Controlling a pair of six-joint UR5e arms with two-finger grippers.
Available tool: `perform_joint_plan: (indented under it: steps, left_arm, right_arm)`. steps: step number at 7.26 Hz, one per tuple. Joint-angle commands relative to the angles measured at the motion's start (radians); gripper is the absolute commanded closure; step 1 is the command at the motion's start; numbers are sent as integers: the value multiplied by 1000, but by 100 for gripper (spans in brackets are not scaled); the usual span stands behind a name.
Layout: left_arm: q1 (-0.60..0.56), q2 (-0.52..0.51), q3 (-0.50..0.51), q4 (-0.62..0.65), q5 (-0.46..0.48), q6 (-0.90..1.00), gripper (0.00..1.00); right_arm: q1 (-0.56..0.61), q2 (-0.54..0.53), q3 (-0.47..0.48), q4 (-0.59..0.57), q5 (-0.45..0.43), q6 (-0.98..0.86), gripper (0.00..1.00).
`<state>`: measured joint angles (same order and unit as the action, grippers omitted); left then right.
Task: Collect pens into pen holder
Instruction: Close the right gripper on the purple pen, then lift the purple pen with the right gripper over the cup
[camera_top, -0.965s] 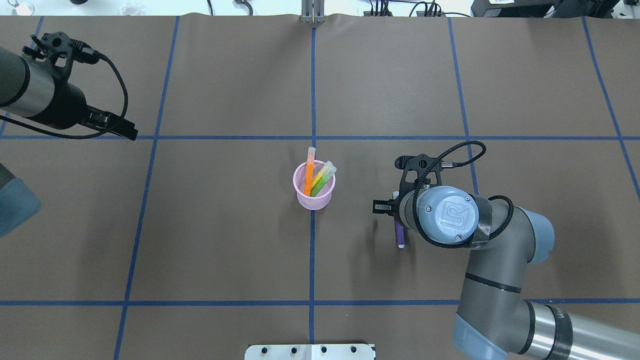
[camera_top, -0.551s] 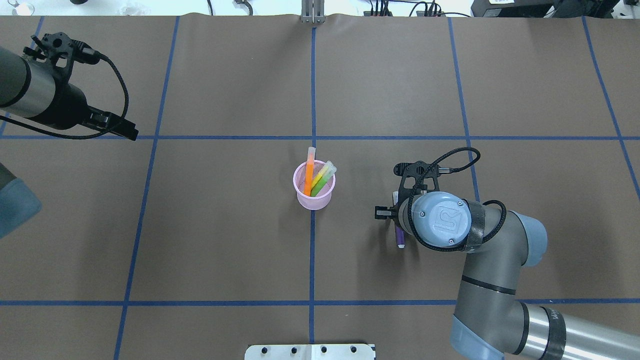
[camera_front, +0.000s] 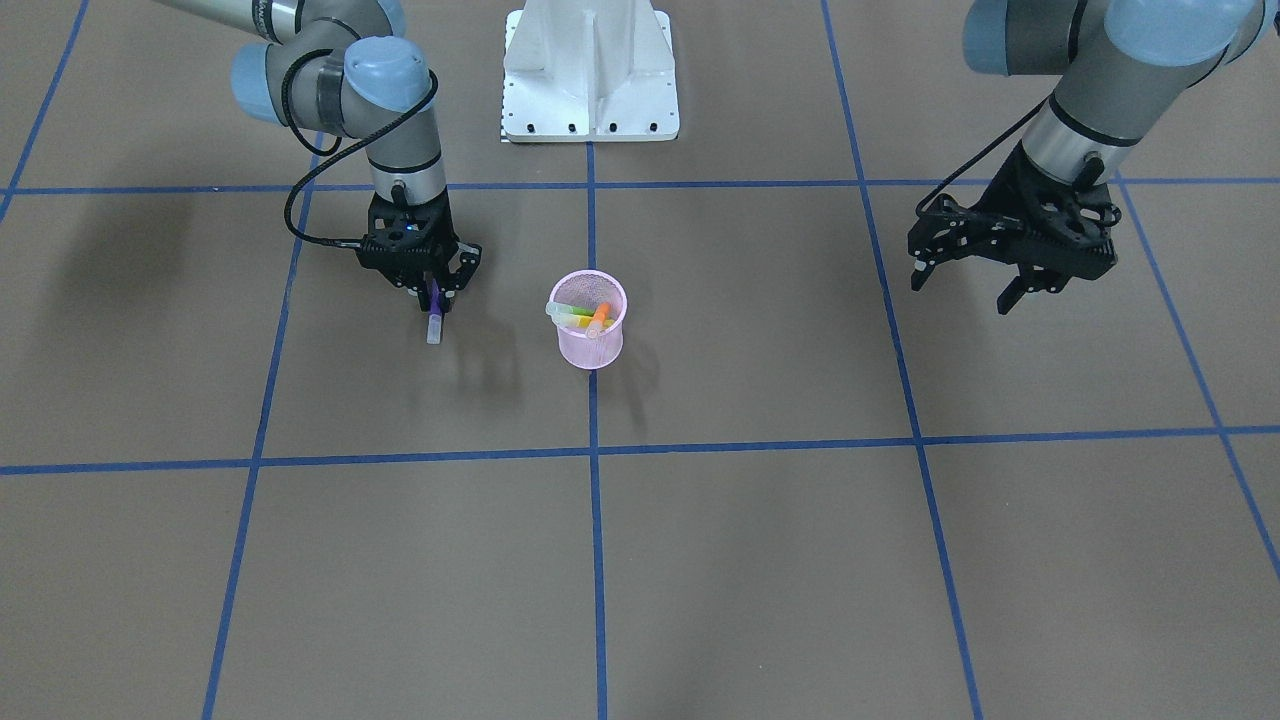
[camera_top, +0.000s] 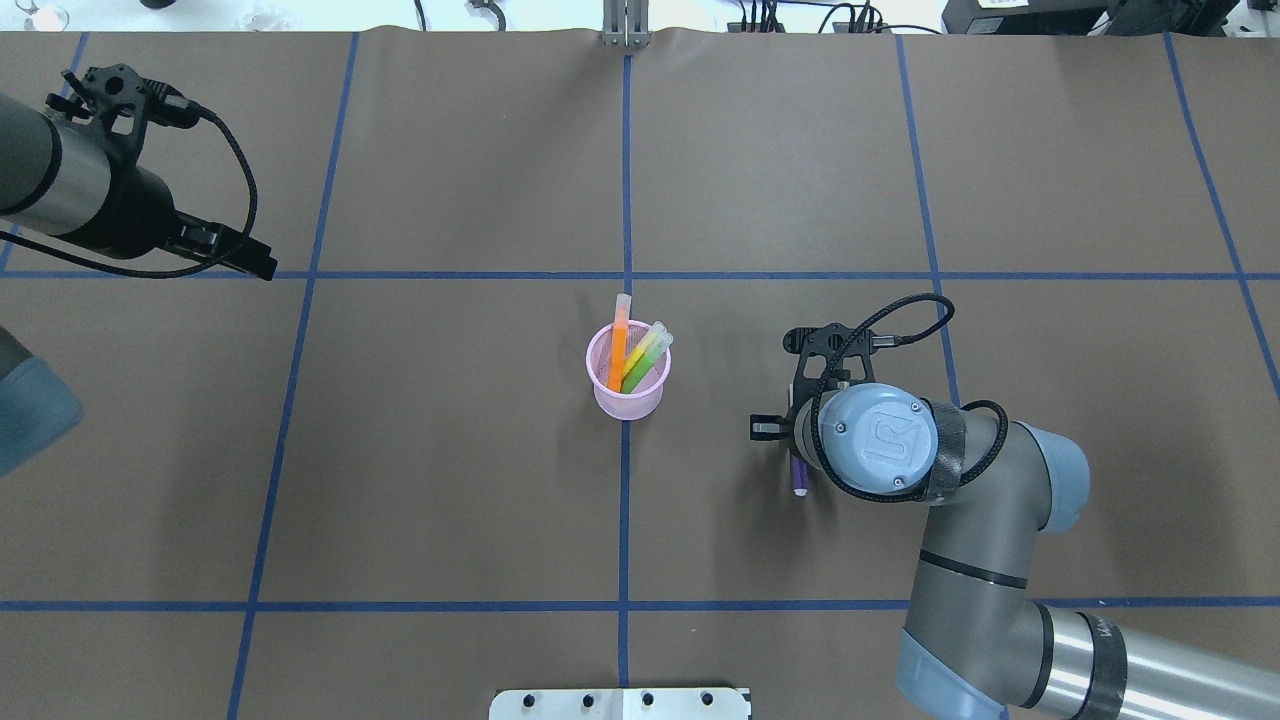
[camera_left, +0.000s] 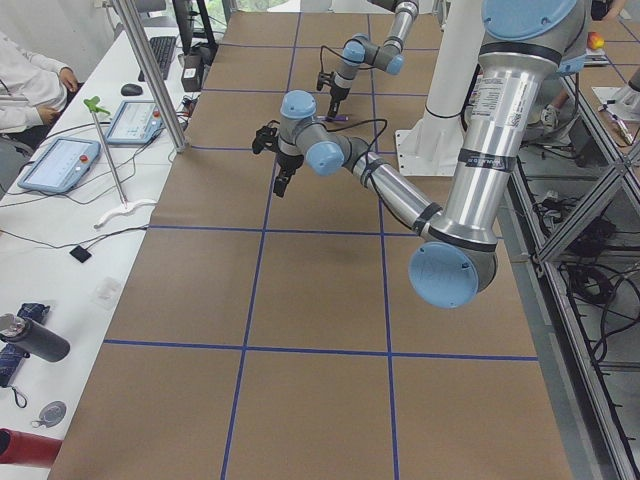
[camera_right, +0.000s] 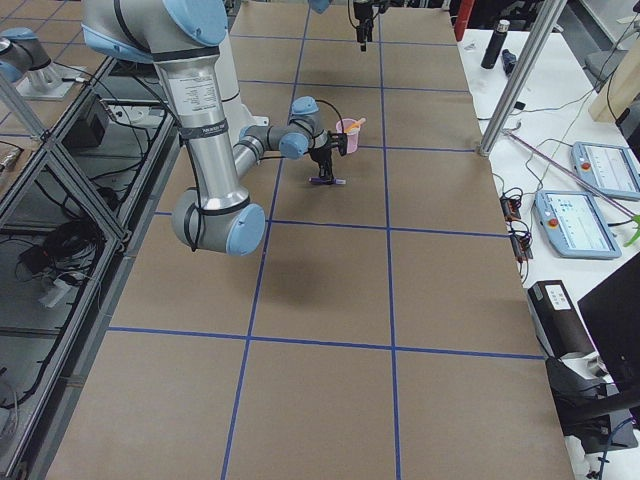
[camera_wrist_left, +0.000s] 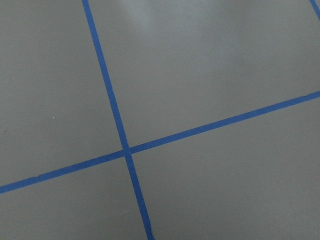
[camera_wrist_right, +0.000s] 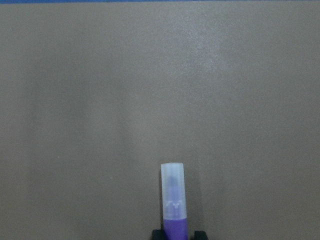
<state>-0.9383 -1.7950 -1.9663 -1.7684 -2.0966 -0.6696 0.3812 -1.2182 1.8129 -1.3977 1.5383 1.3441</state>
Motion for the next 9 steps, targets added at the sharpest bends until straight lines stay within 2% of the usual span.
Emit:
perform_joint_plan:
  steps: [1,2,4,6,9]
  left_arm:
    - [1,-1,-2,-2,1,-19,1]
    - [3,-1,0,-2,1,-19,1]
    - [3,-3,-2,-2,1,-19,1]
    - [9,-3,0,-3,1,-38,1]
    - [9,-4,0,-3,1,-38,1]
  right_arm:
    - [13,6,32,-6,0,0,100]
    - [28,8,70,-12,-9,1,100]
    - [31,70,118,-11,-164,57,100]
    - [16,138,123,-10,-330,252,100]
    - [-31,206,74,-11,-470,348,100]
